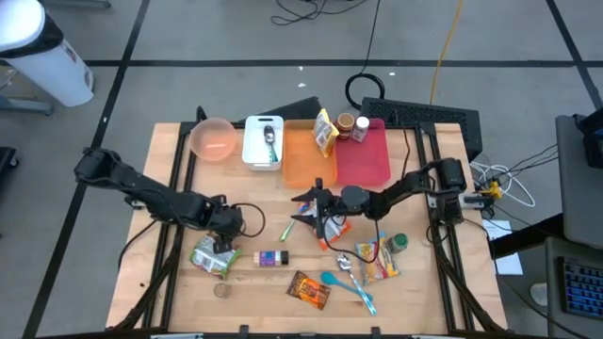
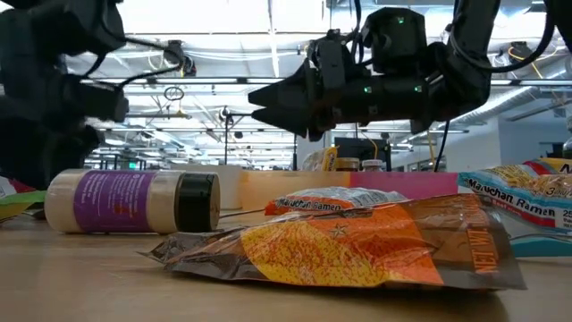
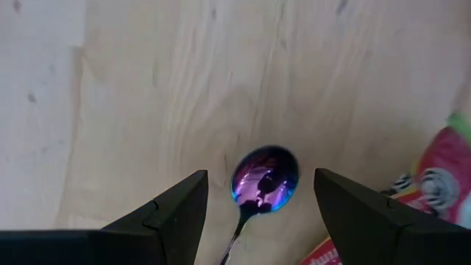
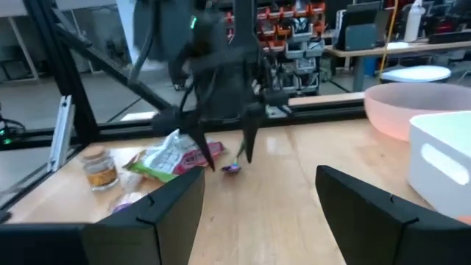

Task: Pick & Place Food Item
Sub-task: Put the left purple blue spoon into the white bin

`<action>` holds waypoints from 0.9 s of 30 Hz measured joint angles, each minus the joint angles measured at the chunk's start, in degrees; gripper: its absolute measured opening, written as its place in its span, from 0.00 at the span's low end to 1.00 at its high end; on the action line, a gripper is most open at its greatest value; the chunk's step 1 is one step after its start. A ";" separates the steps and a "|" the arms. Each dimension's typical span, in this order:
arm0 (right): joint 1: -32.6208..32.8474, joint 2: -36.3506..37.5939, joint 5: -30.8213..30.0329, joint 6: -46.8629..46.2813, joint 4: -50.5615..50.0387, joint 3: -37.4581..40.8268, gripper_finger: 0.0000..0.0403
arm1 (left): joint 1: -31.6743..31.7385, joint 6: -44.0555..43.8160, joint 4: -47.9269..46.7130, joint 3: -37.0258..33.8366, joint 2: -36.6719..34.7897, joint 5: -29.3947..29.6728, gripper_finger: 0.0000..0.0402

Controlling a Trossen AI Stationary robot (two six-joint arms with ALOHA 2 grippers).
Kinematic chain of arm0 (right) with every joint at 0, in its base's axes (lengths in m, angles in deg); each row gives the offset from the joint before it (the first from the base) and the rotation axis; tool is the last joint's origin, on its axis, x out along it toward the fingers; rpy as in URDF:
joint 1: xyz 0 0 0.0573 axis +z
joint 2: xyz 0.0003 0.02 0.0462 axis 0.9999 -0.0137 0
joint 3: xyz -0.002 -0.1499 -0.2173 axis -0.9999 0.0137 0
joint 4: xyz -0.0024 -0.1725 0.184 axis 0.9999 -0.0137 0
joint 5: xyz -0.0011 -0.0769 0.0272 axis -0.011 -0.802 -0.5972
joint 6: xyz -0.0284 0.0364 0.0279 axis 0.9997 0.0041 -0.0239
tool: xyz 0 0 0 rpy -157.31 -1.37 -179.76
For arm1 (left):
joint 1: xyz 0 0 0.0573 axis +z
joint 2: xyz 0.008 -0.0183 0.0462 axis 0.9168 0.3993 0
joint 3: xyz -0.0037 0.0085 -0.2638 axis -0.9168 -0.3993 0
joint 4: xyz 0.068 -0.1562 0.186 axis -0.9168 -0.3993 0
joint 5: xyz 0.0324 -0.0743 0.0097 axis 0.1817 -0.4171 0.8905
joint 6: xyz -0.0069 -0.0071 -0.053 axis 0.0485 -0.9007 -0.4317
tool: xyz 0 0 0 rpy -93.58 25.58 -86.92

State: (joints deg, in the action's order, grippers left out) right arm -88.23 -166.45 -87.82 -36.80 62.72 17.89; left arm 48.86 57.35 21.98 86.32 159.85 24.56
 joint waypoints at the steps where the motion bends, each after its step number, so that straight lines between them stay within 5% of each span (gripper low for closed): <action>1: -0.40 0.02 0.66 -0.01 0.12 0.00 0.63 | 0.00 -0.01 0.00 0.00 1.01 -0.07 0.64; 11: -3.66 0.02 9.63 -0.20 0.03 0.02 0.63 | 3.42 -0.06 1.58 0.17 5.33 -2.28 0.62; 21: -3.66 0.02 10.75 -0.01 -0.01 0.02 0.63 | 6.49 -0.52 2.53 0.14 5.40 -3.83 0.31; 27: -3.68 0.02 11.84 -0.08 0.01 0.04 0.63 | 7.37 -0.47 2.55 0.18 5.42 -4.06 0.31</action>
State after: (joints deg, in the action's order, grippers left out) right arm -91.92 -166.42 -75.98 -36.88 62.73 17.93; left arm 56.22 56.88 24.53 86.50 165.27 20.51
